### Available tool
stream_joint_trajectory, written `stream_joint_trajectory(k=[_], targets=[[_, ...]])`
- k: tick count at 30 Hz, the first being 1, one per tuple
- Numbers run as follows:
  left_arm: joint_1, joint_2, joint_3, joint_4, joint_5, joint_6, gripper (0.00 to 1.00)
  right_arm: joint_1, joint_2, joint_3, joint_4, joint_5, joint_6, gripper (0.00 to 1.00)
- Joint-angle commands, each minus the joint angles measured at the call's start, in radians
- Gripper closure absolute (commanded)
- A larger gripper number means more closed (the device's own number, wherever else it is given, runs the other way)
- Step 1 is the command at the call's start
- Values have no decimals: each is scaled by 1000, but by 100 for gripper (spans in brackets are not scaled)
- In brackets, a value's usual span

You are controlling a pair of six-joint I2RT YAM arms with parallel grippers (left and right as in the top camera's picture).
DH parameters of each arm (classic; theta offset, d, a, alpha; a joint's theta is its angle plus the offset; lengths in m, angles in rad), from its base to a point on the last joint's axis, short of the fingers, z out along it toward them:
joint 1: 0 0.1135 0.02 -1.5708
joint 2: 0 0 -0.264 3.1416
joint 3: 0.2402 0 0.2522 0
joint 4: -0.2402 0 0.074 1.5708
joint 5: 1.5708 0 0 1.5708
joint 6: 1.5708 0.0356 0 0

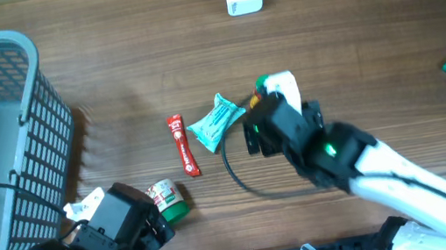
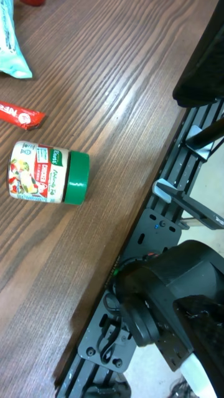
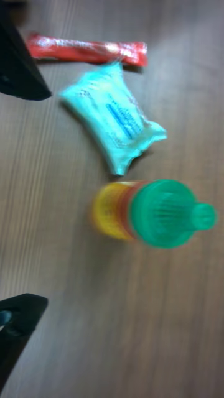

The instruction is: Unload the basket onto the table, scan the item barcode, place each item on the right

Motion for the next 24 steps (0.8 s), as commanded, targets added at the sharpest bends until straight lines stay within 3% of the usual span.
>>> stream_joint_trajectory(k=[1,3,6,8,13,16,19,22,24], targets=[[1,-4,-2,-1,2,-17,0,129,-262,4,-206,195,217,0],[1,-4,-2,-1,2,-17,0,201,-389,-65,-205,282,262,0],[1,-4,-2,-1,2,-17,0,199,-388,-231,78,380,244,0],[1,-4,-2,-1,2,-17,0,198,-311,-336,269,411,132,0],[1,-4,-2,-1,2,-17,0,149,35,-404,645,550,80,0],[1,-4,-2,-1,2,-17,0,59,180,-404,909,409,-154,0],[1,-4,-2,-1,2,-17,0,-78,241,-404,1166,130,-362,1],[1,-4,-2,-1,2,-17,0,-164,274,-404,1178,-152,-412,1],[1,-4,-2,-1,2,-17,0,-166,307,-404,1183,-189,-435,1]])
